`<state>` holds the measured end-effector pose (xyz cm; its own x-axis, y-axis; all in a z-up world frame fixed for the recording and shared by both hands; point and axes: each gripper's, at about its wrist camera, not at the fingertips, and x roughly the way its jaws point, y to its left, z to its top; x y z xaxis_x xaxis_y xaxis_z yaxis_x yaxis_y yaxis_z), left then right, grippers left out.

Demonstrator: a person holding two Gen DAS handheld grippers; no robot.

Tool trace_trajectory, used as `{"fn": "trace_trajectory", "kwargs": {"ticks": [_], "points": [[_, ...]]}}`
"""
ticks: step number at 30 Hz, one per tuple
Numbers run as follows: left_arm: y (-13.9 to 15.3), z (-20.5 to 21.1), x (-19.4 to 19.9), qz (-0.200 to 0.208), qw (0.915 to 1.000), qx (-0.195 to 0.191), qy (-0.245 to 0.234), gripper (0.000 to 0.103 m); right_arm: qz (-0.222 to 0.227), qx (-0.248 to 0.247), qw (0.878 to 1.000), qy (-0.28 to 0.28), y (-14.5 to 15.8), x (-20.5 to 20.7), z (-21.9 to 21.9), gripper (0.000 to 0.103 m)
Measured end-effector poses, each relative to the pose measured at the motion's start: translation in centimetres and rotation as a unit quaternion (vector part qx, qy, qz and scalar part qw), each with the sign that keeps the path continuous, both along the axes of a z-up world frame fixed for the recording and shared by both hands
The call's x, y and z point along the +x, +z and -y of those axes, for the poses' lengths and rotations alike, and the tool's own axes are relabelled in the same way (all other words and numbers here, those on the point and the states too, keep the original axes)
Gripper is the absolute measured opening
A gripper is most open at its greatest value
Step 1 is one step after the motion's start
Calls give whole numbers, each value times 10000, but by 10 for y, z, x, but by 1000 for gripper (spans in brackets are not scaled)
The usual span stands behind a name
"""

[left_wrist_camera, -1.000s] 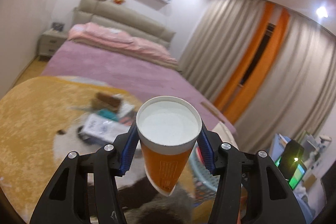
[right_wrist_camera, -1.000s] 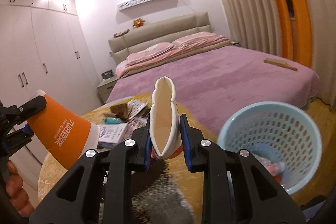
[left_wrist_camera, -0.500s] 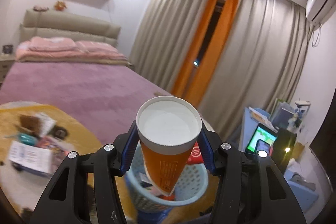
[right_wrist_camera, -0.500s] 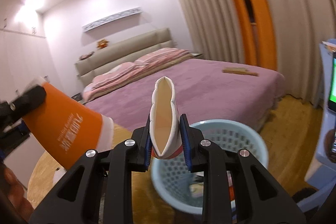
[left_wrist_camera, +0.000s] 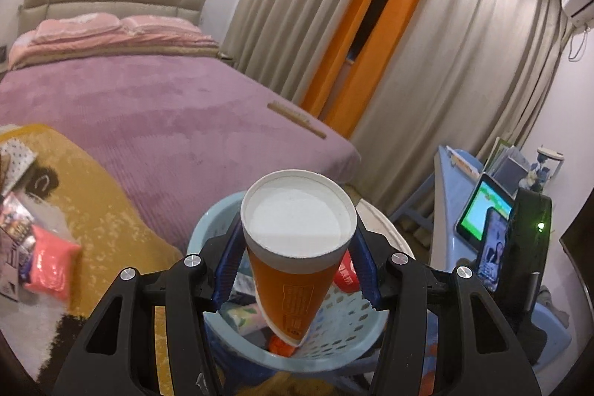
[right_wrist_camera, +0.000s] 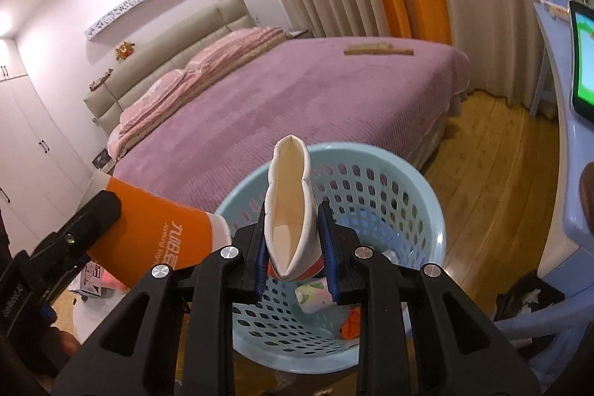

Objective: Collect trash
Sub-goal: 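Carry both cups over the basket and open both grippers, then grasp the white milk carton with the left gripper while the right grasps the pink bag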

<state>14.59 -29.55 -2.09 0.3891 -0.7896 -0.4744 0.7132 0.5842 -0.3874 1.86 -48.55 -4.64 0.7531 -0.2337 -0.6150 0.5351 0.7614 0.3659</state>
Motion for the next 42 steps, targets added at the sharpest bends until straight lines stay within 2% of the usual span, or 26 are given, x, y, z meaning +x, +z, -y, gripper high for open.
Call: {"fn": "trace_trajectory", "kwargs": {"ticks": [5, 7, 9, 10, 11, 13, 24, 32, 37, 42], "points": [[-5, 2, 4, -115, 9999, 65, 89, 53, -105, 49, 9999, -29, -5, 8, 1, 23], [-7, 2, 6, -140, 9998, 79, 103, 57, -171, 65, 9998, -8, -7, 13, 2, 24], [-5, 0, 3, -84, 9998, 100, 125, 66, -210, -36, 9998, -14, -6, 15, 2, 33], [-3, -1, 2, -16, 9998, 113, 132, 68, -205, -134, 9997, -54, -4, 14, -1, 50], [0, -4, -3, 131, 9997, 155, 168, 68, -171, -257, 9995, -101, -2, 11, -5, 60], [5, -11, -7, 271, 9993, 152, 203, 72, -162, -427, 9989, -97, 3, 10, -11, 61], [51, -64, -20, 560, 9970, -358, 392, 72, 197, -643, 9973, 304, 41, 5, -45, 61], [79, -116, -21, 812, 9926, -478, 767, 72, 490, -794, 9918, 873, 62, 13, -84, 61], [90, -164, -10, 857, 9868, -468, 1293, 72, 652, -904, 9854, 1285, 67, 25, -115, 61], [93, -214, 11, 716, 9781, -440, 1906, 71, 559, -961, 9789, 1717, 62, 48, -148, 61]]}}
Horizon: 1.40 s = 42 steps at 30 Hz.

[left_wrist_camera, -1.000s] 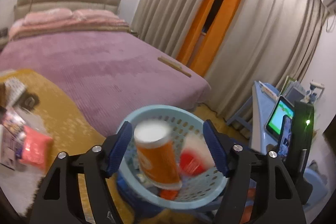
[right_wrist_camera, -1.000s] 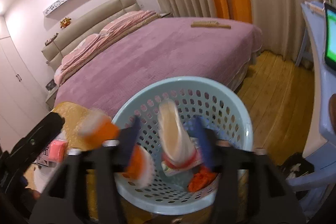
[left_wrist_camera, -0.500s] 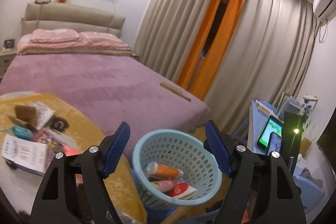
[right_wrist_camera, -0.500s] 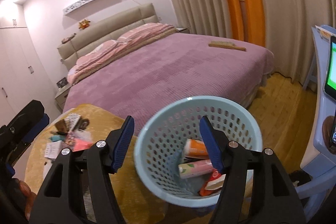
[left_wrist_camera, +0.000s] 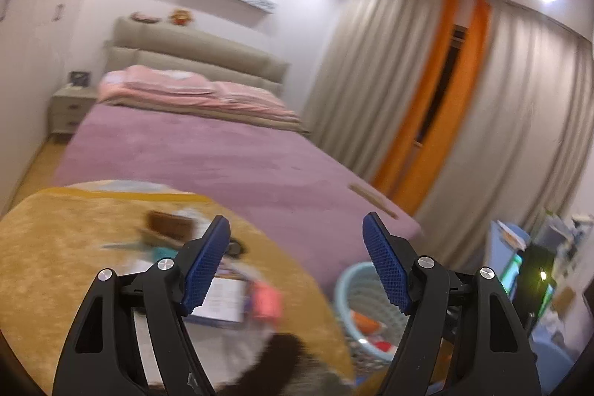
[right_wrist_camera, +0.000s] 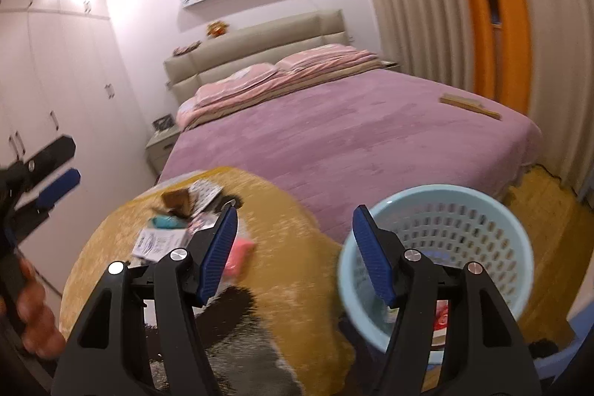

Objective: Collect trash
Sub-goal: 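Grasp the white milk carton with the left gripper while the right grasps the pink bag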

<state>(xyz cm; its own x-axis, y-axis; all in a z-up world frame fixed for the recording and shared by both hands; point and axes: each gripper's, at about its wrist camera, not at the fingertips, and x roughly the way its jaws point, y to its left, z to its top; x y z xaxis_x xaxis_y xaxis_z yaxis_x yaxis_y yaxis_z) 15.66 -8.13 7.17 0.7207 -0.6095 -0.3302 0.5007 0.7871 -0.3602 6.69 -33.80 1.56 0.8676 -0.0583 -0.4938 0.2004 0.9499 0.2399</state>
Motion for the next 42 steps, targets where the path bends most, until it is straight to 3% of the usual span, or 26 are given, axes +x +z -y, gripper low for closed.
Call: {"fn": "trace_trajectory", "kwargs": {"ticks": [3, 15, 20, 26, 33, 37, 39, 42], "points": [[-7, -25, 15, -218, 9993, -1, 313, 71, -119, 115, 9996, 223, -5, 14, -15, 61], [-71, -64, 49, -1282, 9882, 377, 743, 69, -816, -10, 9917, 996, -30, 92, -80, 60], [-88, -83, 53, -1544, 9833, 351, 897, 68, -878, 141, 9893, 1155, -36, 120, -88, 37], [-105, -93, 60, -1849, 9781, 275, 919, 68, -1102, 318, 9846, 1322, -52, 145, -94, 33], [-127, -95, 67, -2353, 9693, 96, 709, 72, -1390, 678, 9614, 2275, -73, 127, -125, 33], [-133, -98, 66, -2440, 9659, 110, 854, 75, -1493, 942, 9373, 3006, -84, 100, -157, 33], [-132, -100, 64, -2439, 9646, 190, 985, 79, -1419, 837, 9399, 2990, -82, 86, -158, 33], [-130, -99, 63, -2423, 9634, 257, 1121, 85, -1169, 571, 9597, 2493, -72, 71, -138, 33]]}}
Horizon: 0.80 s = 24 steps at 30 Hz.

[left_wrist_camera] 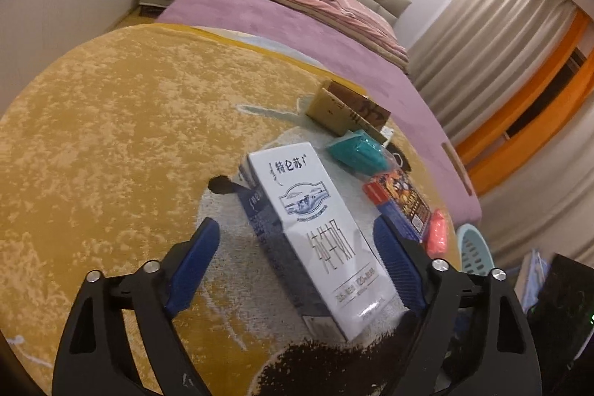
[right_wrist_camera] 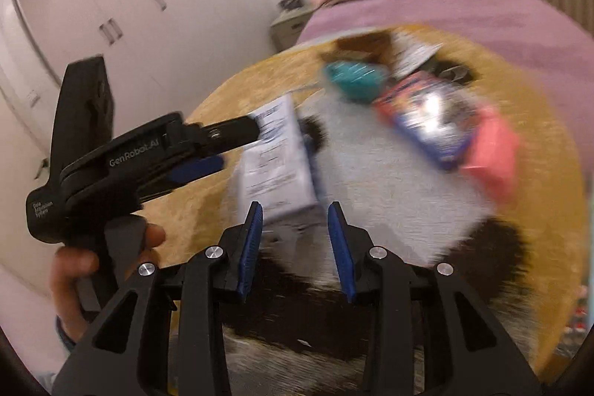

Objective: Collect trash
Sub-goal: 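Grasp the white milk carton with the left gripper while the right grasps the pink bag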

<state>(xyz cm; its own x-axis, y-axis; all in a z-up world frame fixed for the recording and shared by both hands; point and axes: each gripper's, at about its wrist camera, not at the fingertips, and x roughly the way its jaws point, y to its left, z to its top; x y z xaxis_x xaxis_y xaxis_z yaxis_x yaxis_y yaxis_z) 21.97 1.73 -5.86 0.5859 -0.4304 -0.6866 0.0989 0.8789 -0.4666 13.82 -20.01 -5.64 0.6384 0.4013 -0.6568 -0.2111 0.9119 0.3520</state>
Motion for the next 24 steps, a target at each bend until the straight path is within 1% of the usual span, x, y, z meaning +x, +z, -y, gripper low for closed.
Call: {"fn": "trace_trajectory", "kwargs": {"ticks": [2, 4, 6, 7, 8, 9, 11, 14, 16, 17, 20, 24], "points": [[1, 9, 1, -9, 9999, 115, -9, 87, 167, -126, 9989, -414, 8, -5, 20, 34], [1, 21, 1, -14, 9994, 343, -31, 87, 199, -109, 9974, -690, 13, -3, 38, 34], [-1, 34, 2, -10, 9981, 612, 33, 88, 177, -186, 9945, -1017, 14, 0, 56, 42], [-4, 41, 3, -47, 9973, 723, 94, 88, 175, -251, 9932, -1126, 14, 2, 60, 48], [-7, 45, 4, -90, 9970, 767, 106, 88, 171, -332, 9916, -1241, 13, 3, 63, 52], [-10, 50, 5, -138, 9965, 823, 110, 88, 154, -415, 9897, -1361, 11, 6, 67, 53], [-17, 57, 6, -211, 9945, 1010, 195, 88, 58, -410, 9889, -1430, 6, 13, 71, 55], [-19, 66, 5, -116, 9898, 1406, 200, 88, -67, -332, 9886, -1465, -2, 29, 77, 60], [-19, 69, 5, -85, 9879, 1538, 167, 86, -183, -367, 9873, -1535, -8, 37, 77, 61], [-19, 69, 5, -65, 9873, 1577, 152, 86, -250, -298, 9872, -1549, -11, 41, 79, 61], [-18, 72, 4, 11, 9862, 1651, 77, 80, -401, -169, 9864, -1588, -18, 50, 82, 61], [-17, 78, -2, 98, 9859, 1667, -87, 65, -533, -135, 9860, -1577, -24, 55, 84, 61]]}}
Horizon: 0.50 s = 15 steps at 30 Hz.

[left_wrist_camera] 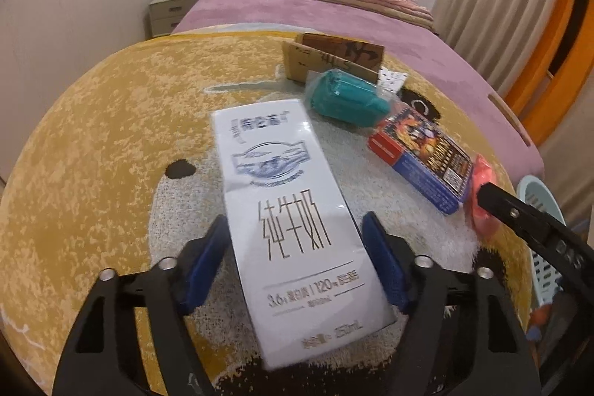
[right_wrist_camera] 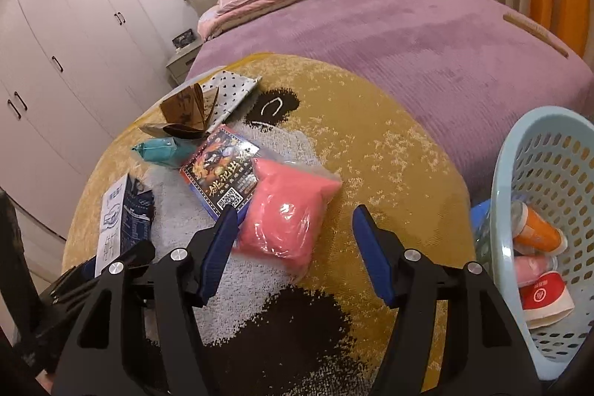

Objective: Collect trash
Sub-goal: 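Grasp the white milk carton with the left gripper while the right grasps the pink bag, then carry milk carton and pink bag over the basket and open both grippers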

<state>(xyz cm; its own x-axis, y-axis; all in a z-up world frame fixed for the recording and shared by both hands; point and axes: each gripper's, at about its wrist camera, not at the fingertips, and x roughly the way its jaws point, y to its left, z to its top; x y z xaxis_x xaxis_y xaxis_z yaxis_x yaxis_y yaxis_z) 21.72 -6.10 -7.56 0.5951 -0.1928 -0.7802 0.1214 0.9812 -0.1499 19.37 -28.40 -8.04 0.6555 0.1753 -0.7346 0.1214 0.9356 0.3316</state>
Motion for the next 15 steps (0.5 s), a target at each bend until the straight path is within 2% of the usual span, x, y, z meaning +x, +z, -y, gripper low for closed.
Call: {"fn": "trace_trajectory", "kwargs": {"ticks": [3, 4, 5, 9, 15], "points": [[0, 2, -8, 33, 9999, 25, -129, 55, -25, -162, 9999, 25, 0, 1, -5, 60], [0, 1, -10, 35, 9999, 2, -157, 53, -34, -212, 9997, 66, -1, 2, -8, 55], [1, 0, -12, 22, 9998, -63, -188, 53, -58, -241, 9996, 133, -2, 4, -11, 46], [2, -11, -21, 6, 9989, -372, -267, 53, -11, -282, 9993, 229, -2, 0, -13, 40], [16, -17, -35, 192, 9960, -767, -424, 53, 333, -189, 9990, 226, 8, -27, -9, 38]]}}
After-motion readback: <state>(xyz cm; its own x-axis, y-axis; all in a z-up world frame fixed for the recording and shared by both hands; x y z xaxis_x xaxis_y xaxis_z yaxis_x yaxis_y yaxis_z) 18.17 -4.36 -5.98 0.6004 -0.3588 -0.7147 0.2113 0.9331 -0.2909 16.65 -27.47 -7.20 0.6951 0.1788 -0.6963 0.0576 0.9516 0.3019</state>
